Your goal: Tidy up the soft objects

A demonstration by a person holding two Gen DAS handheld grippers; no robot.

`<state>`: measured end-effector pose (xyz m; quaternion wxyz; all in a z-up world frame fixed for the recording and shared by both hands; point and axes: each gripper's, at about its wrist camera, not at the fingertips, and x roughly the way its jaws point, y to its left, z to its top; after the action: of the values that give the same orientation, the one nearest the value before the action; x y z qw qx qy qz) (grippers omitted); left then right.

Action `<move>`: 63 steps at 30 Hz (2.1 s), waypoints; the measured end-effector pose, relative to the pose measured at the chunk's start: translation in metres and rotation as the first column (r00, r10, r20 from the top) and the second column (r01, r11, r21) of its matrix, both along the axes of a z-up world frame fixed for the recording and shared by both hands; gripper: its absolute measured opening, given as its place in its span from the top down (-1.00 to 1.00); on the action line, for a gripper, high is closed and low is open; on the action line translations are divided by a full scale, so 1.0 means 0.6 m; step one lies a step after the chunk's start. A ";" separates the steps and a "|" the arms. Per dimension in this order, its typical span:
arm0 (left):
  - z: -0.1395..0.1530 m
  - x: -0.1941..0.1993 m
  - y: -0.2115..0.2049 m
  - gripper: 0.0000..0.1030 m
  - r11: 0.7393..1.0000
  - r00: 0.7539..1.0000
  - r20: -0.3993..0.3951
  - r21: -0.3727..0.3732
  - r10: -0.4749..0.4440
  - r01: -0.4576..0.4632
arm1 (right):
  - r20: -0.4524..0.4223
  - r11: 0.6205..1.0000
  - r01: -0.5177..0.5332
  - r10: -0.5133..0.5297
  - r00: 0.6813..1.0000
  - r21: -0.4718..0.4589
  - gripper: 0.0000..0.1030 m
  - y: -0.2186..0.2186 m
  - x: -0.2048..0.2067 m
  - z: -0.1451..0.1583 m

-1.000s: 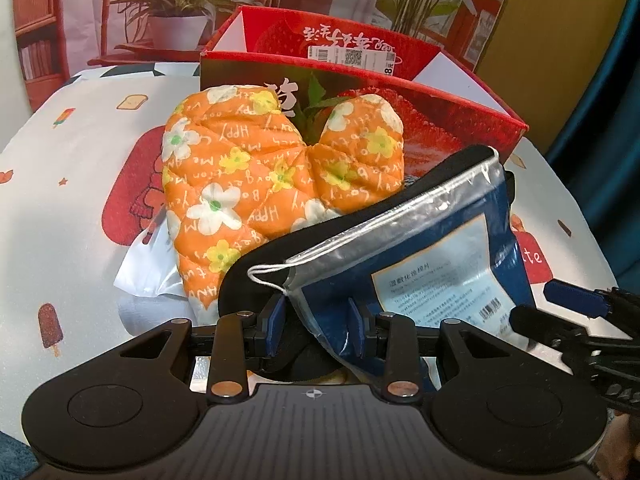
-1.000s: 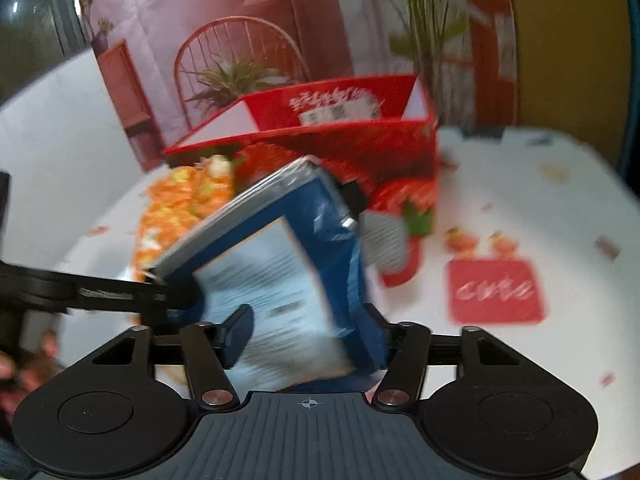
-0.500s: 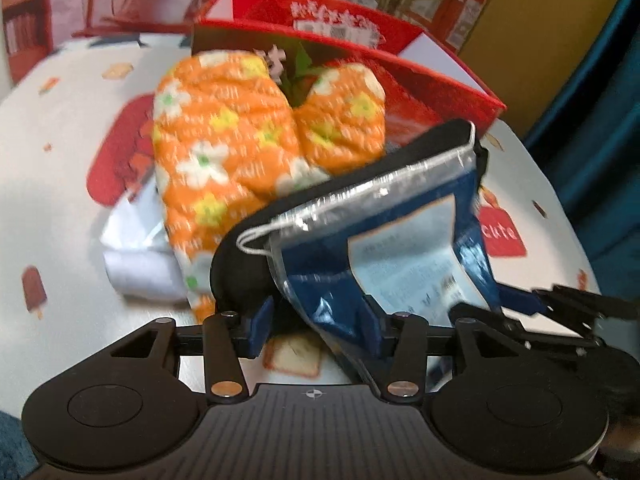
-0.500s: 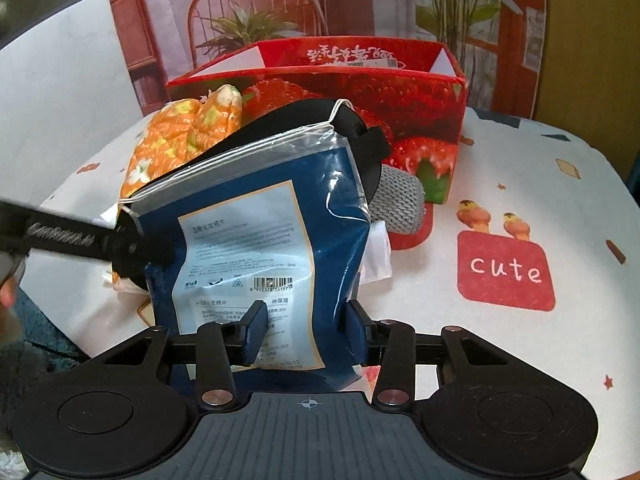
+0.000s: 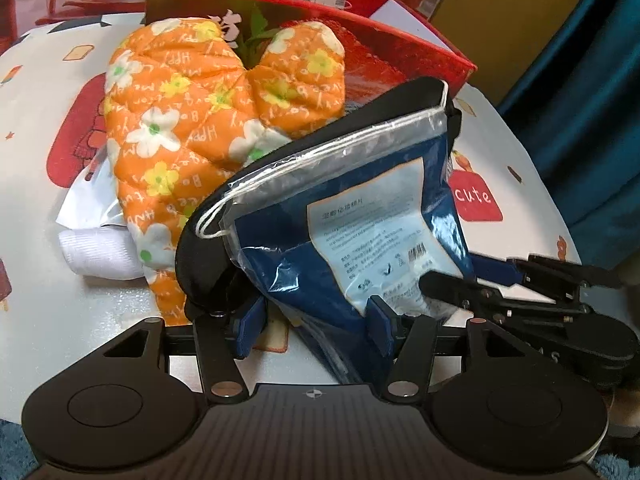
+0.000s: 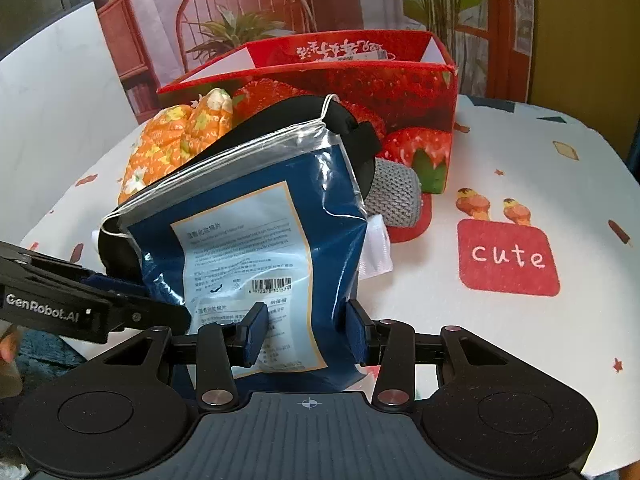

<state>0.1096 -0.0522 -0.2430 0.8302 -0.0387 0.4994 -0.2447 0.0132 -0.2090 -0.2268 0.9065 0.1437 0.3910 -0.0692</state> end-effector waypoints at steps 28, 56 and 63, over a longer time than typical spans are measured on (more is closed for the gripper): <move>-0.009 0.004 0.022 -0.02 0.998 0.999 -0.018 -0.041 0.038 -0.039 | 0.005 0.999 -0.017 0.017 1.000 0.048 0.24 0.003 -0.002 -0.003; 0.055 -0.016 0.058 0.29 0.986 0.984 0.155 -0.158 0.084 -0.059 | 0.153 0.998 -0.066 0.067 0.986 -0.013 0.51 0.021 -0.021 0.054; 0.124 -0.021 0.058 0.29 0.982 0.944 0.311 -0.182 0.106 -0.051 | 0.268 0.997 -0.068 0.076 0.961 -0.039 0.52 0.013 -0.010 0.114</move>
<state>0.0970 -0.0171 -0.1685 0.9028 -0.0897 0.3336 -0.2563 0.0075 -0.2012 -0.1582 0.9550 0.1242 0.2683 -0.0220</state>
